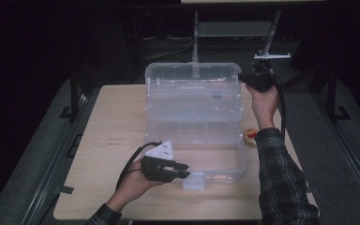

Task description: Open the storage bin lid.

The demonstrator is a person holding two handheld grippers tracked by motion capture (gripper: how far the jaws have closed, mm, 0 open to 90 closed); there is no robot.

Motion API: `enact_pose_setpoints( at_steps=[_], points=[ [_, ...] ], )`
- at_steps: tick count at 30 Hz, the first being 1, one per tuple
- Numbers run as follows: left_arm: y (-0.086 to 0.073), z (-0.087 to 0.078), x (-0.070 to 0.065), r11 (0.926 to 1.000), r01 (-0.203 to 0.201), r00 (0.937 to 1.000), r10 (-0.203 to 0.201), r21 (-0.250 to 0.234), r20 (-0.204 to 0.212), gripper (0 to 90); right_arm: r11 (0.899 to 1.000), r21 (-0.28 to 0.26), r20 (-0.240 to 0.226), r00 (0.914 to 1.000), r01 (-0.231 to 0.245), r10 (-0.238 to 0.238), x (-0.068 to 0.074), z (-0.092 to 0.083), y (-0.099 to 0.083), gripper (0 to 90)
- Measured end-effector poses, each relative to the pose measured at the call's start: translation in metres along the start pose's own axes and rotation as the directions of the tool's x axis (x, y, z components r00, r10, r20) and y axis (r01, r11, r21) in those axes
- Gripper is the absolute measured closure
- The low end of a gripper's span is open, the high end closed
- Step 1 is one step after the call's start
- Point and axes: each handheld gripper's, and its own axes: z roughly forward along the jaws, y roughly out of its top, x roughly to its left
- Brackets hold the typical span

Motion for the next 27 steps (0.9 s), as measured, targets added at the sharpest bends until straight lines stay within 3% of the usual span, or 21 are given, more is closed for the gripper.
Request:
enact_pose_setpoints(
  at_steps=[6, 14, 27],
  points=[
    [0.000, 0.001, -0.001, 1.0000, -0.007, 1.0000, 0.007, 0.006, 0.000, 73.4, 1.000, -0.008, 0.011, 0.9999, 0.004, -0.004, 0.000, 0.001, -0.001, 84.9],
    [0.000, 0.001, 0.000, 0.9999, -0.010, 1.0000, 0.010, 0.009, 0.000, 73.4, 0.999, 0.001, 0.025, 0.9992, -0.032, 0.032, -0.004, 0.014, -0.005, 85.8],
    [0.000, 0.001, 0.000, 1.0000, -0.006, 1.0000, 0.006, 0.005, 0.004, 73.3, 0.999, 0.026, 0.054, 0.9979, -0.038, 0.036, -0.008, 0.033, -0.011, 87.1]
  ],
)
